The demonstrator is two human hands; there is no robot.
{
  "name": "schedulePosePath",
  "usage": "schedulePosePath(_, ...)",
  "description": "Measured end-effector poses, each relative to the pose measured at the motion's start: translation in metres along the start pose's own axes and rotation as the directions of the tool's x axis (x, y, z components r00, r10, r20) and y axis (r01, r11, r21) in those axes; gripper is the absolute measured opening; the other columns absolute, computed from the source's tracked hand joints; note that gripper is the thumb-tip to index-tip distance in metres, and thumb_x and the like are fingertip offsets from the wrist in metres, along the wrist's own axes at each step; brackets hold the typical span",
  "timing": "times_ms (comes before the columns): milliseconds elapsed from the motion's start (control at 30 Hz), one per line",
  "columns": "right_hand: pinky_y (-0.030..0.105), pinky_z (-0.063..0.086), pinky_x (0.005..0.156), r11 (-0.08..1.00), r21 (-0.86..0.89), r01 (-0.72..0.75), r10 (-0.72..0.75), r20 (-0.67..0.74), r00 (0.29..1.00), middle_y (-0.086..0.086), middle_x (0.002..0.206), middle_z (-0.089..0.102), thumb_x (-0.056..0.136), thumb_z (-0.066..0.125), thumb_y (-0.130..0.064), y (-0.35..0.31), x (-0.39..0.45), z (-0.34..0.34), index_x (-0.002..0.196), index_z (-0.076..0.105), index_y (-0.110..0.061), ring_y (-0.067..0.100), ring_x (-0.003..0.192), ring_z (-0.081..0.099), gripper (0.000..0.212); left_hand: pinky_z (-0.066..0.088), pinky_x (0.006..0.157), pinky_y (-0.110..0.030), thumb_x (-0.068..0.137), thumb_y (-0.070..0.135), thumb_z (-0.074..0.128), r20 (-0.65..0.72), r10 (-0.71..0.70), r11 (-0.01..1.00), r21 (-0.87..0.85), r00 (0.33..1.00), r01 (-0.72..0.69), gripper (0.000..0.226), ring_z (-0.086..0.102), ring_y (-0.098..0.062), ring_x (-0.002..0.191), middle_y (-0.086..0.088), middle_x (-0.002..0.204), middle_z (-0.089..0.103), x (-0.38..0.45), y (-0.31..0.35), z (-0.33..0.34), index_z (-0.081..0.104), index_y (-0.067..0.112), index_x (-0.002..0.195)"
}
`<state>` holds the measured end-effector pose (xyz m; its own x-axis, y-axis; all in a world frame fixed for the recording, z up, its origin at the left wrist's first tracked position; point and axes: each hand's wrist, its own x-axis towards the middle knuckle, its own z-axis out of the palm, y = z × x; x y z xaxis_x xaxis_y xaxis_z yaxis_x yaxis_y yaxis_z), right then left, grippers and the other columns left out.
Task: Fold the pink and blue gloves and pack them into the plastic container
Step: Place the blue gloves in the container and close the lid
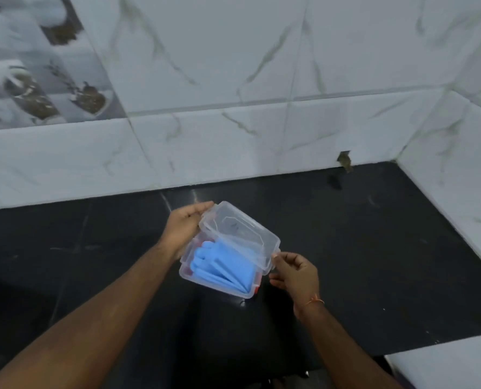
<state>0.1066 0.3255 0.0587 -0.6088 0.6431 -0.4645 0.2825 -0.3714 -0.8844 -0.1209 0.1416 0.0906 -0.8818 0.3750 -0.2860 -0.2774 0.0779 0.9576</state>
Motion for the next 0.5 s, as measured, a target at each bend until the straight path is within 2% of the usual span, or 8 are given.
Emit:
schedulePosePath(100,0.034,0.066,0.062,0.998,-0.069,-0.012,0.012,-0.007,1.000,0.008,0.086,0.082,0.086,0.089,-0.025,0.012,-0.012,0.017,0.103,0.074,-0.013,0.022,0.069,0.078,0.025,0.068,0.094,-0.048,0.102,0.016,0.072,-0.031,-0.035,0.996,0.080,0.999,0.037,0.017,0.081,-0.030,0.107,-0.008,0.108,0.086,-0.014,-0.012,-0.035,0.088,0.015,0.110)
schedulePosePath(167,0.032,0.066,0.060,0.994,-0.108,0.000,-0.002,-0.021,1.000,0.003,0.083,0.082,0.085,0.090,-0.025,0.015,-0.017,0.025,0.104,0.072,-0.016,0.021,0.071,0.080,0.028,0.070,0.084,-0.038,0.098,0.014,0.079,-0.045,-0.015,0.987,0.162,0.999,0.022,0.017,0.083,-0.021,0.101,-0.004,0.108,0.086,-0.022,-0.020,-0.049,0.087,0.017,0.113)
schedulePosePath(233,0.030,0.066,0.059,0.983,-0.182,0.029,-0.035,-0.031,0.999,0.000,0.085,0.082,0.085,0.090,-0.026,0.016,-0.021,0.031,0.106,0.073,-0.018,0.017,0.073,0.081,0.028,0.069,0.079,-0.029,0.089,0.008,0.089,-0.085,0.009,0.974,0.226,0.996,0.011,0.030,0.083,-0.012,0.097,0.002,0.107,0.086,-0.029,-0.030,-0.057,0.084,0.014,0.118)
schedulePosePath(333,0.026,0.065,0.057,0.948,-0.308,0.075,-0.093,-0.044,0.995,-0.004,0.085,0.081,0.085,0.089,-0.028,0.015,-0.022,0.036,0.106,0.074,-0.023,0.010,0.069,0.079,0.026,0.062,0.070,-0.011,0.080,0.012,0.097,-0.090,0.067,0.929,0.370,0.994,-0.029,0.032,0.078,0.007,0.082,0.022,0.087,0.083,-0.037,-0.044,-0.062,0.083,0.029,0.103)
schedulePosePath(400,0.029,0.067,0.063,0.921,-0.376,0.101,-0.130,-0.051,0.990,-0.006,0.086,0.080,0.087,0.087,-0.029,0.017,-0.022,0.037,0.109,0.075,-0.025,0.010,0.071,0.079,0.026,0.054,0.065,-0.002,0.079,0.021,0.098,-0.056,0.104,0.891,0.448,0.993,-0.068,0.034,0.074,0.015,0.076,0.034,0.083,0.078,-0.041,-0.050,-0.062,0.077,0.043,0.092)
schedulePosePath(500,0.044,0.068,0.080,0.888,-0.445,0.114,-0.166,-0.078,0.983,-0.008,0.087,0.080,0.088,0.083,-0.032,0.019,-0.021,0.038,0.111,0.079,-0.025,0.013,0.080,0.079,0.024,0.050,0.064,0.001,0.083,0.031,0.095,-0.034,0.171,0.841,0.525,0.985,-0.128,0.030,0.072,0.017,0.075,0.041,0.080,0.074,-0.043,-0.052,-0.057,0.073,0.051,0.088)
